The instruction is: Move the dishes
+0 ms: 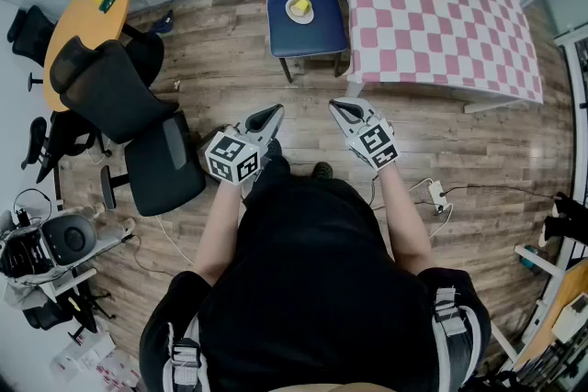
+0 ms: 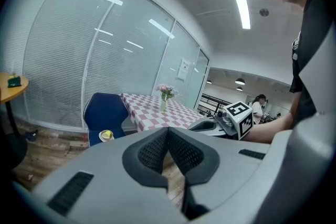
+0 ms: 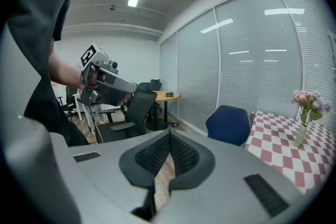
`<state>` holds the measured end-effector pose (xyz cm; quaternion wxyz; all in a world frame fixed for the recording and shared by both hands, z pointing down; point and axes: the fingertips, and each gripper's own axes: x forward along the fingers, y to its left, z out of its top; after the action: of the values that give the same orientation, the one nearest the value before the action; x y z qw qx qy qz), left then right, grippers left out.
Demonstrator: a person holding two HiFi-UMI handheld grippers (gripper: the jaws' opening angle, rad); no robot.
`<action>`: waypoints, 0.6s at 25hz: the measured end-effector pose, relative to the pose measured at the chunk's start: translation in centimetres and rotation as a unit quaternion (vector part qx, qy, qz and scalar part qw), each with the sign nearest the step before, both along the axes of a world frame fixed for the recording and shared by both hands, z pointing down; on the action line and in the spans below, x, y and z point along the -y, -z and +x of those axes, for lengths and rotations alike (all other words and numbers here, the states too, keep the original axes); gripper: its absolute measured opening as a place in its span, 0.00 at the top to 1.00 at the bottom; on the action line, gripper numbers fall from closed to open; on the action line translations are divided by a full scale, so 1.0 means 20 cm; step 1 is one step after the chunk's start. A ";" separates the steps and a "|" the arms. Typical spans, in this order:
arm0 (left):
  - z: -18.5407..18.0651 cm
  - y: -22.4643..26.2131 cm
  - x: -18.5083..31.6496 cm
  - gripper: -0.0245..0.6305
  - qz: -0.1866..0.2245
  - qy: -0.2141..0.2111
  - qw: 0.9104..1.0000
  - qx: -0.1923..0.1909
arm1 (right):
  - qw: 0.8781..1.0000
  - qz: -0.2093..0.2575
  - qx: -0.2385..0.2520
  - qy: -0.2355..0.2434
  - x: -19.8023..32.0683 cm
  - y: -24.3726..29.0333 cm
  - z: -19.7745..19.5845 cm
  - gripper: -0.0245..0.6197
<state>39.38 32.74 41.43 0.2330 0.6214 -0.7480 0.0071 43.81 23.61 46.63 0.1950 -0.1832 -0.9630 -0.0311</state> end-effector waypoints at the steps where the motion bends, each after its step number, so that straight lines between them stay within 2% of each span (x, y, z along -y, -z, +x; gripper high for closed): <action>1: 0.00 0.01 0.01 0.93 0.003 0.000 1.000 0.001 | 1.000 -0.001 0.002 0.000 0.01 0.00 0.00 0.94; 9: 0.02 0.02 0.03 0.93 0.005 -0.008 1.000 -0.010 | 1.000 0.002 -0.001 0.030 0.00 0.00 0.03 0.94; 15: -0.08 0.00 0.02 0.93 0.008 -0.021 1.000 -0.013 | 1.000 -0.006 0.001 -0.017 0.03 0.00 -0.07 0.94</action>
<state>37.76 32.39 41.40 0.2374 0.6385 -0.7320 -0.0020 42.48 22.93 46.67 0.1939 -0.1676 -0.9663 -0.0224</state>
